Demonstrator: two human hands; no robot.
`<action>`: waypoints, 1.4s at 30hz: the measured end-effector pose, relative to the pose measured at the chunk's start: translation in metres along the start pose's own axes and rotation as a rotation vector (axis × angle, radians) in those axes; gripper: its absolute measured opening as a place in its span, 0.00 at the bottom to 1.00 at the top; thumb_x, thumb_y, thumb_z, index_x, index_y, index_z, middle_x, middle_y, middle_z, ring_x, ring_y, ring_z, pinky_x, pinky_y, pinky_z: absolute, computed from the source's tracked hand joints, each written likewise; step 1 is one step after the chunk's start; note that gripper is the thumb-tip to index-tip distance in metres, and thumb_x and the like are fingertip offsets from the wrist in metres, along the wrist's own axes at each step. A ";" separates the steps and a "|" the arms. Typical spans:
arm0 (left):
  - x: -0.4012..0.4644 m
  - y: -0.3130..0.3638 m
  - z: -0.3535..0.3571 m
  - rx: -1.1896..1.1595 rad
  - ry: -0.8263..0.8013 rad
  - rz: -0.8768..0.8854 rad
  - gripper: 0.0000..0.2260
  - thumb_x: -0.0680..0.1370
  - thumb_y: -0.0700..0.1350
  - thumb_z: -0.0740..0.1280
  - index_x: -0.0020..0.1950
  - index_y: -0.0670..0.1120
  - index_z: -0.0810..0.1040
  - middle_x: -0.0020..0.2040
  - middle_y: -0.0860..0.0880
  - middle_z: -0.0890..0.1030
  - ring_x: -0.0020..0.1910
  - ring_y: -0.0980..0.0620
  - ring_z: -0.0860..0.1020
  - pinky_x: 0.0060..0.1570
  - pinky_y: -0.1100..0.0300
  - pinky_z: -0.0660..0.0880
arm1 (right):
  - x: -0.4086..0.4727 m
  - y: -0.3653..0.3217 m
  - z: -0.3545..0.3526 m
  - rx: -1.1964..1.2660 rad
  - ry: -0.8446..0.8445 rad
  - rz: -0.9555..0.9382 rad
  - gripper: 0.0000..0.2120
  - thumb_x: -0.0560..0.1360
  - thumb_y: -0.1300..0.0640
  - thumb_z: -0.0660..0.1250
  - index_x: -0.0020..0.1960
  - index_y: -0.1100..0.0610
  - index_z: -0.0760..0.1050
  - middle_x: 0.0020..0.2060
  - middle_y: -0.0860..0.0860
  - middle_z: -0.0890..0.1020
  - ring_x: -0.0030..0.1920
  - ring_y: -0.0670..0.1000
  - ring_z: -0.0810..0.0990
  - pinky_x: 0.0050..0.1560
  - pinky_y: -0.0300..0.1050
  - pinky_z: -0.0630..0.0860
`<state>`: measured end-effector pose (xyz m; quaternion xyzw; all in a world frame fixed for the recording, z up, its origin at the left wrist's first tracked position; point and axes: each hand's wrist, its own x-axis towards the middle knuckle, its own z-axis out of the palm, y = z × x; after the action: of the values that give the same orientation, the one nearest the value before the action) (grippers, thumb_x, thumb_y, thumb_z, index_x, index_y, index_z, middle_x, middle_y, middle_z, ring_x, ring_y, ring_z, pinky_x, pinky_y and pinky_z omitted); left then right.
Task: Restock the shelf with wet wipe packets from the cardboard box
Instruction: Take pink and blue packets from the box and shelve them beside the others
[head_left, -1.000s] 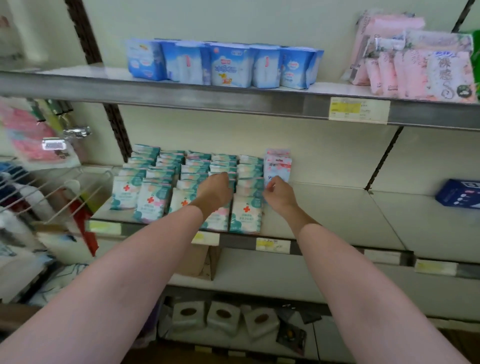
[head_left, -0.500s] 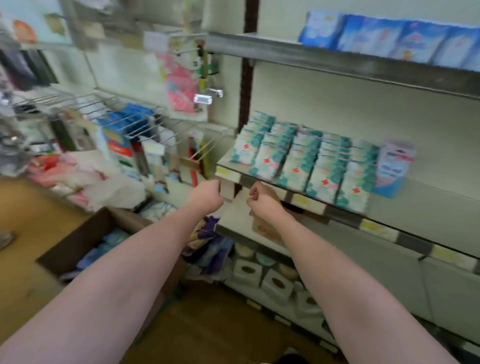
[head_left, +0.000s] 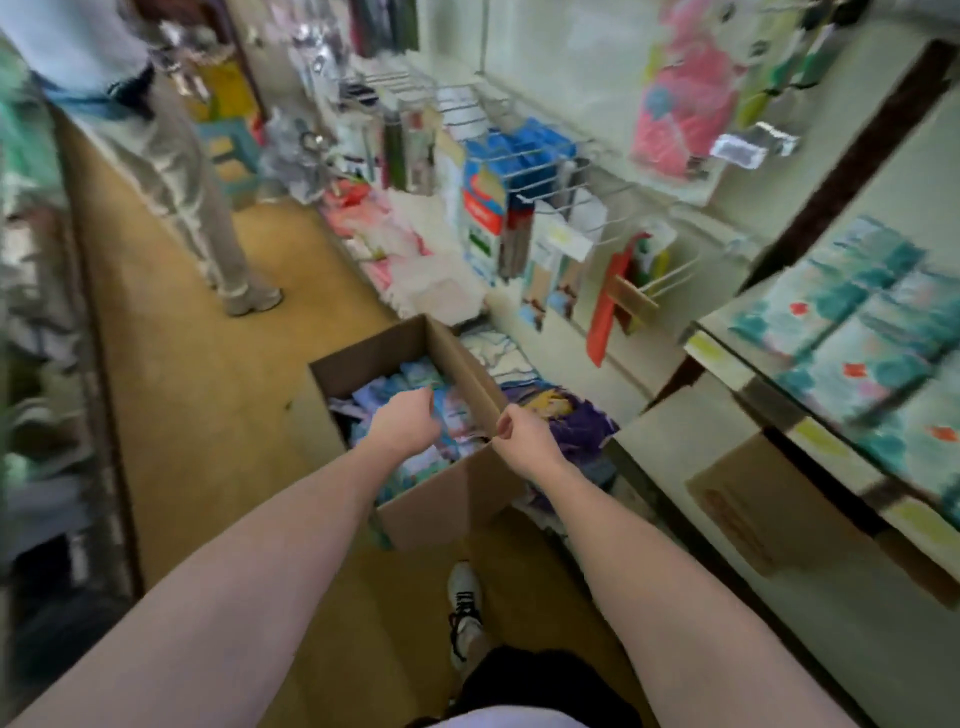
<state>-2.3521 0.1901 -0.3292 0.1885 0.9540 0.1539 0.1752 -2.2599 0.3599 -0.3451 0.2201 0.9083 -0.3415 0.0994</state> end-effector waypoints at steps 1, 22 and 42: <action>0.006 -0.012 -0.001 0.002 -0.013 -0.027 0.05 0.76 0.42 0.62 0.50 0.42 0.72 0.47 0.43 0.77 0.50 0.42 0.77 0.43 0.53 0.70 | 0.011 -0.008 0.009 0.005 -0.029 -0.013 0.03 0.76 0.58 0.66 0.49 0.55 0.73 0.47 0.52 0.78 0.49 0.55 0.77 0.50 0.50 0.76; 0.135 -0.106 0.000 0.138 -0.310 -0.190 0.06 0.77 0.42 0.61 0.53 0.47 0.68 0.53 0.44 0.76 0.50 0.43 0.76 0.46 0.51 0.75 | 0.185 -0.043 0.112 -0.069 -0.388 0.119 0.08 0.77 0.55 0.66 0.52 0.57 0.71 0.49 0.56 0.79 0.51 0.57 0.79 0.48 0.51 0.76; 0.266 -0.196 0.110 0.471 -0.804 0.320 0.23 0.80 0.47 0.64 0.70 0.37 0.63 0.66 0.34 0.69 0.66 0.35 0.67 0.64 0.45 0.64 | 0.258 -0.032 0.245 -0.027 -0.366 0.632 0.31 0.75 0.46 0.66 0.73 0.58 0.62 0.71 0.58 0.68 0.70 0.60 0.68 0.67 0.55 0.70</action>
<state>-2.5996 0.1518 -0.5709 0.4116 0.7788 -0.1261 0.4563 -2.4952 0.2615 -0.5956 0.4238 0.7672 -0.3159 0.3635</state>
